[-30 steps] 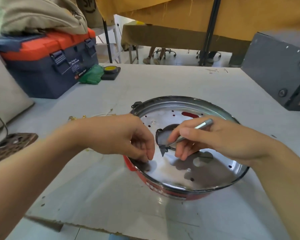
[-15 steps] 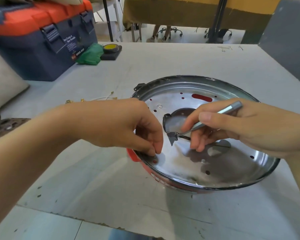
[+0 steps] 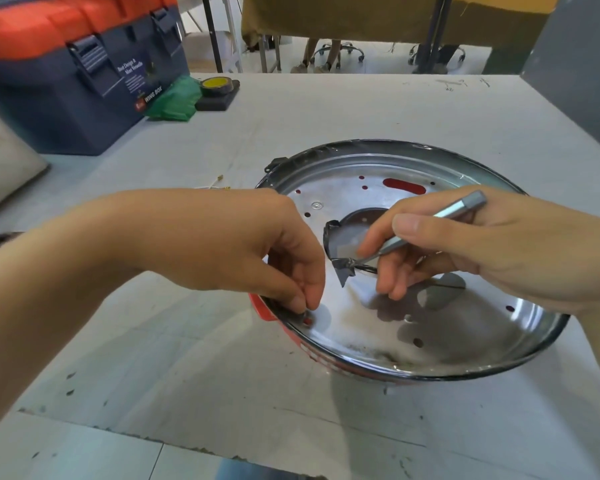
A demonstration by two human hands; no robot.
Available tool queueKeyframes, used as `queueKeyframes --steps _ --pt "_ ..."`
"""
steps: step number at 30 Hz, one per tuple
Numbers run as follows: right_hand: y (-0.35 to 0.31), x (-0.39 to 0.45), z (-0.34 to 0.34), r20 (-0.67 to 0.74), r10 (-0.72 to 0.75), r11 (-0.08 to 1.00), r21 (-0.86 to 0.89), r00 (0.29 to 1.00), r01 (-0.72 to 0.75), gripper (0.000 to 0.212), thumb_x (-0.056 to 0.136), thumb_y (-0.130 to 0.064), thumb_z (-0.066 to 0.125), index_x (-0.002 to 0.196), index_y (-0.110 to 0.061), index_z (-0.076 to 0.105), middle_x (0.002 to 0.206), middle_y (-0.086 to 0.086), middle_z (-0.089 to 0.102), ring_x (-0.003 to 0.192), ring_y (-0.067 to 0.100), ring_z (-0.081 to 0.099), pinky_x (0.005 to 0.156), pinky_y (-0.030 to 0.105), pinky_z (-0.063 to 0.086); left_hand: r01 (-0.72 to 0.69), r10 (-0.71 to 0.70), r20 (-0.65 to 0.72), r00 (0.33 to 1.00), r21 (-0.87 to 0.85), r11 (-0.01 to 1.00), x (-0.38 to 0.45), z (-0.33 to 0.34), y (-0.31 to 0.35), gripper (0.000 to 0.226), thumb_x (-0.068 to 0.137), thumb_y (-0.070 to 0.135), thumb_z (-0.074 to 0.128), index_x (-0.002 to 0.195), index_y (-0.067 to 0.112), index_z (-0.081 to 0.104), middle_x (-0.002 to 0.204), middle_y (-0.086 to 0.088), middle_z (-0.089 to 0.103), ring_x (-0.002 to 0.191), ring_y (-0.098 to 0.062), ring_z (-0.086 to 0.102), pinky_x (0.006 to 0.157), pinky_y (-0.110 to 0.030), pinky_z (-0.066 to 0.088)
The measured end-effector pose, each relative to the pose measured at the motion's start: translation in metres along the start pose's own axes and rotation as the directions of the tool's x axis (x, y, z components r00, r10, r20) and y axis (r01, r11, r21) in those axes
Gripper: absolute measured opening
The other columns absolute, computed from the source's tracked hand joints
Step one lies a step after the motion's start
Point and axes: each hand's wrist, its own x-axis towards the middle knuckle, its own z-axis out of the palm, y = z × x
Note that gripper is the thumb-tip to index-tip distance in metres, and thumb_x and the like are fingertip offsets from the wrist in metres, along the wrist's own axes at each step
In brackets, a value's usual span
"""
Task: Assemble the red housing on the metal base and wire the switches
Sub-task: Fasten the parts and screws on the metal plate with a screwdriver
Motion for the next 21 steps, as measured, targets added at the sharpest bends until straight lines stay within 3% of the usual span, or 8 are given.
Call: queueKeyframes --steps 21 --pt "0.0 0.0009 0.0028 -0.02 0.01 1.0 0.01 1.0 -0.01 0.034 0.083 -0.038 0.049 0.092 -0.015 0.072 0.08 0.012 0.072 0.073 0.019 0.069 0.073 0.022 0.055 0.02 -0.02 0.013 1.0 0.031 0.999 0.001 0.0015 0.0034 0.008 0.08 0.024 0.07 0.084 0.031 0.07 0.079 0.011 0.072 0.074 -0.007 0.068 0.074 -0.022 0.051"
